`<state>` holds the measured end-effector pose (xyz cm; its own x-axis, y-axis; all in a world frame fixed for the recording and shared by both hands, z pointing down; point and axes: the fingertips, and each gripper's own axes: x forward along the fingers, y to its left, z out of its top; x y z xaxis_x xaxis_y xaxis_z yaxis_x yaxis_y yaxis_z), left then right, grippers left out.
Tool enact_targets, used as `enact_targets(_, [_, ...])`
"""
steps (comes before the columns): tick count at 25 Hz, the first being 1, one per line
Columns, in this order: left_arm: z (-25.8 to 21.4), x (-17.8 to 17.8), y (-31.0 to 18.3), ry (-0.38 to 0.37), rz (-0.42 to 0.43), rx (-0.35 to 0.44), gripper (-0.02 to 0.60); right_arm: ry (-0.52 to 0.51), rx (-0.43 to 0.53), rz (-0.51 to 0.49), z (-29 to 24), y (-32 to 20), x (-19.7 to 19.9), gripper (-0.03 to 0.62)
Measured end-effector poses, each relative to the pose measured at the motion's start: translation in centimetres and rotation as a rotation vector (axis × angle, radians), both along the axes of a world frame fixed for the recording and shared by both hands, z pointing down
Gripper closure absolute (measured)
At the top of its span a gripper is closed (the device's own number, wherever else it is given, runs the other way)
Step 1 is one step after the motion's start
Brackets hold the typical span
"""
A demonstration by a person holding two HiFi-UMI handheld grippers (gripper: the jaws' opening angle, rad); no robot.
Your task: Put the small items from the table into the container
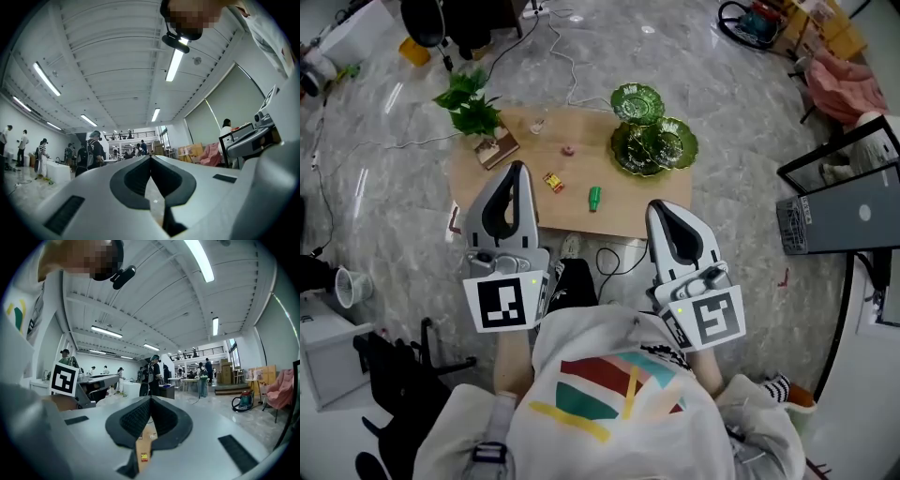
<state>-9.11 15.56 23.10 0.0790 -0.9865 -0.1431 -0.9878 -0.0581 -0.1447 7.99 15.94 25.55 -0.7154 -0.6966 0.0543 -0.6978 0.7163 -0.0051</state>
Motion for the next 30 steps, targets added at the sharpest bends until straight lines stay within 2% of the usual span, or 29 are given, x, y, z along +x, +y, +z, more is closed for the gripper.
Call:
enact_targets(9, [-1.1,-11.5,-11.4,0.022,0.029,0.022,0.574,0.043,-0.034,0.022,-0.1,-12.0,-12.1,0.580])
enact_targets(13, [-0.9,-14.9,-15.1,0.057,0.033,0.020,0.574,0.032,-0.038,0.039,-0.4,-15.1,-15.0,0.580])
enact_targets(17, [0.7,-15.6,-17.8,0.091,0.055,-0.047,0.574,0.041,-0.063,0.062,0.4,-17.1,-15.2,0.580])
enact_targets(21, [1.2,-15.0,-18.9,0.094,0.046,-0.065,0.574,0.026,-0.127,0.059,2.1,-18.6,-14.4,0.580])
enact_targets(27, [0.1,-13.4,-19.3,0.056,-0.005,-0.028,0.574,0.014,-0.163,-0.029,2.9,-20.5,-14.0,0.580])
enact_targets(30, [0.9,-13.1,-19.1,0.105,-0.059,-0.039,0.574,-0.026,-0.154,-0.089,1.5,-21.6,-14.5,0.580])
